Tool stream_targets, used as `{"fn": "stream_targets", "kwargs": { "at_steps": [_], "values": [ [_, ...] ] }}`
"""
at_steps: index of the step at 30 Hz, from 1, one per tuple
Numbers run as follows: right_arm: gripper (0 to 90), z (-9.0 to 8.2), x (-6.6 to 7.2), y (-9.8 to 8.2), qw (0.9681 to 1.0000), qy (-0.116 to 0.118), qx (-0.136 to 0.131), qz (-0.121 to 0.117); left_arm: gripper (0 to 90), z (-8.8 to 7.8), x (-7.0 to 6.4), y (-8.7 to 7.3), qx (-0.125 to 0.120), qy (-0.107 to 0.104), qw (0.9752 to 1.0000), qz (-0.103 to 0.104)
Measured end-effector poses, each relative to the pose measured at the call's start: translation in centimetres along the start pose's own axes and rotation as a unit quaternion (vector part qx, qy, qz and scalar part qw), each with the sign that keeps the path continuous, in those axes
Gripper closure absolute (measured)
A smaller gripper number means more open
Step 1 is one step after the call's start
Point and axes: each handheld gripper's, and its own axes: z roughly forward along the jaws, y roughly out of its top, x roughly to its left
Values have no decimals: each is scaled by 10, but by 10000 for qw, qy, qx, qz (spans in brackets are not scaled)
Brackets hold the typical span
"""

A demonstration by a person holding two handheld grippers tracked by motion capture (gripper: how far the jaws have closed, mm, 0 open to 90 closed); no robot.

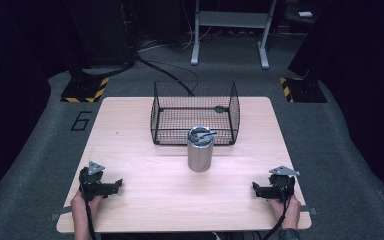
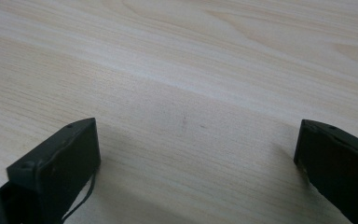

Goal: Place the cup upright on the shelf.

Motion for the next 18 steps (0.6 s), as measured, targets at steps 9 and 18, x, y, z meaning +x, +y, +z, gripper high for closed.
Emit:
{"fn": "stream_targets", "kwargs": {
  "at_steps": [9, 18],
  "values": [
    [0, 0, 0, 0, 10000, -2, 2, 4, 1, 0, 0, 0, -1, -5, 10000, 5],
    [0, 0, 0, 0, 10000, -6, 1, 11, 1, 0, 0, 0, 30, -4, 10000, -1]
  ]
}}
